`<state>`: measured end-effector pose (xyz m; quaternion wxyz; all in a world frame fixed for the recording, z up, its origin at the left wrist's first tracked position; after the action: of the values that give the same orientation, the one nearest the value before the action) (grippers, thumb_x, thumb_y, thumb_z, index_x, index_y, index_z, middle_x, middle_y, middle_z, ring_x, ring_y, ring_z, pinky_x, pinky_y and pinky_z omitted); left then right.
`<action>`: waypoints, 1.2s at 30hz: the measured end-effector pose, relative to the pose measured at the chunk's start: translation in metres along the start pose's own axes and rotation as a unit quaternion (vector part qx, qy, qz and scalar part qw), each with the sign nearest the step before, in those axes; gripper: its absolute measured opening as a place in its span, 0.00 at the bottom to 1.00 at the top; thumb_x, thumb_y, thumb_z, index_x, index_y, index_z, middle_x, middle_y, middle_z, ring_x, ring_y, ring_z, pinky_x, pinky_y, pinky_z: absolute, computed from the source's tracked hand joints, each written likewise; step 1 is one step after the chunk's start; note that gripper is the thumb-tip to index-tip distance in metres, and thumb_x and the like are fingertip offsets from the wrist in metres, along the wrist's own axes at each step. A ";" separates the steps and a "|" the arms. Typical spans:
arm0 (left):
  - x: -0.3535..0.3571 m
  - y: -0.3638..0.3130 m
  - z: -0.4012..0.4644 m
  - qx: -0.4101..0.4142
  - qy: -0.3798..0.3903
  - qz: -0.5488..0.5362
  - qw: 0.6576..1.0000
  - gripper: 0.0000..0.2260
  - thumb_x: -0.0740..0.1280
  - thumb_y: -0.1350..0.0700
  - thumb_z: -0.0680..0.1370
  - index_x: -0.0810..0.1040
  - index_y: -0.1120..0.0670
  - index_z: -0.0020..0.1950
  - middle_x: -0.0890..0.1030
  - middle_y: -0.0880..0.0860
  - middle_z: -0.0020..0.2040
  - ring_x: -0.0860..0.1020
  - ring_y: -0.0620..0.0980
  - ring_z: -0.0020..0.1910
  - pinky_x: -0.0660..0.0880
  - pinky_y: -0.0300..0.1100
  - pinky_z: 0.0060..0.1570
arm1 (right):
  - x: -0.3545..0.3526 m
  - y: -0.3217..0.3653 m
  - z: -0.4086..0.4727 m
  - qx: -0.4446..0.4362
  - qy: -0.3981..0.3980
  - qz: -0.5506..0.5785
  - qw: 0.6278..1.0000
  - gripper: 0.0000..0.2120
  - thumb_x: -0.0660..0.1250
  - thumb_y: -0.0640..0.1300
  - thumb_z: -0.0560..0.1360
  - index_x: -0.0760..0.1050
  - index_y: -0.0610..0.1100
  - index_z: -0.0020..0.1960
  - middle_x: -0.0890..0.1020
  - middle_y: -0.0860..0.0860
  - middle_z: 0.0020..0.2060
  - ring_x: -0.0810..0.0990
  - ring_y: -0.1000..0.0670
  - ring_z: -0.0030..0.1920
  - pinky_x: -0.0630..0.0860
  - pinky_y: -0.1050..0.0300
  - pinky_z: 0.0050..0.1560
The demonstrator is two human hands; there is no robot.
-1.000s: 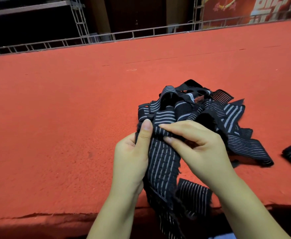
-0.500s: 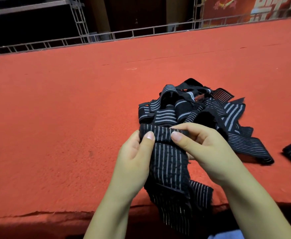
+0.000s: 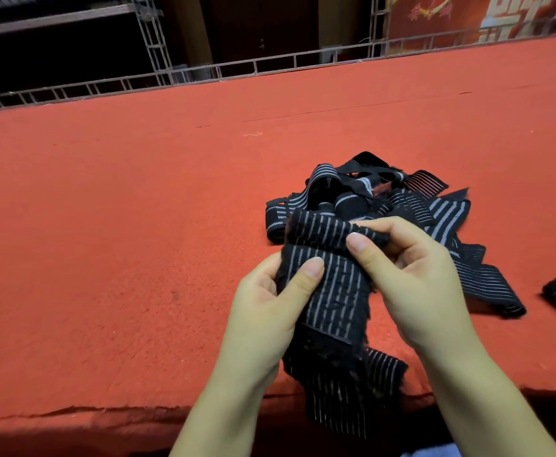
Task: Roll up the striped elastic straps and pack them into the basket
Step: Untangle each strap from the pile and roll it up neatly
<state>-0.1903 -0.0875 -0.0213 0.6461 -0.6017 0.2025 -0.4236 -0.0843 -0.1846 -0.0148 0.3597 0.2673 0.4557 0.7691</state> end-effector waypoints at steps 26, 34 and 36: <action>-0.008 -0.006 -0.001 0.038 -0.007 -0.004 0.999 0.08 0.66 0.55 0.74 0.85 0.51 0.46 0.85 0.54 0.43 0.83 0.50 0.43 0.78 0.40 0.41 | 0.004 0.002 -0.008 0.083 0.133 0.005 0.988 0.11 0.69 0.52 0.69 0.82 0.50 0.50 0.85 0.52 0.47 0.83 0.54 0.47 0.79 0.60 0.46; -0.013 -0.004 0.003 0.009 0.081 0.000 0.997 0.12 0.75 0.51 0.71 0.84 0.52 0.52 0.85 0.54 0.51 0.82 0.50 0.51 0.77 0.38 0.47 | 0.001 0.004 -0.008 0.085 0.110 0.091 0.986 0.07 0.69 0.43 0.69 0.82 0.44 0.46 0.84 0.52 0.39 0.81 0.57 0.39 0.75 0.68 0.36; -0.016 0.001 0.004 -0.026 0.108 -0.008 0.994 0.25 0.76 0.40 0.68 0.82 0.53 0.58 0.84 0.55 0.56 0.81 0.52 0.57 0.78 0.40 0.51 | 0.000 0.002 -0.008 0.109 0.101 0.131 0.980 0.06 0.71 0.42 0.69 0.83 0.44 0.45 0.83 0.51 0.38 0.81 0.56 0.39 0.76 0.66 0.34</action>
<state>-0.1958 -0.0728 -0.0254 0.6013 -0.5705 0.2770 -0.4861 -0.0910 -0.1899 -0.0165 0.1769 0.2835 0.5317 0.7782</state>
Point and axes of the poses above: each hand's wrist, its own z-axis towards the middle knuckle, its own x-axis out of the palm, y = z × x, the point moved 2 cm from there along z, towards the middle knuckle
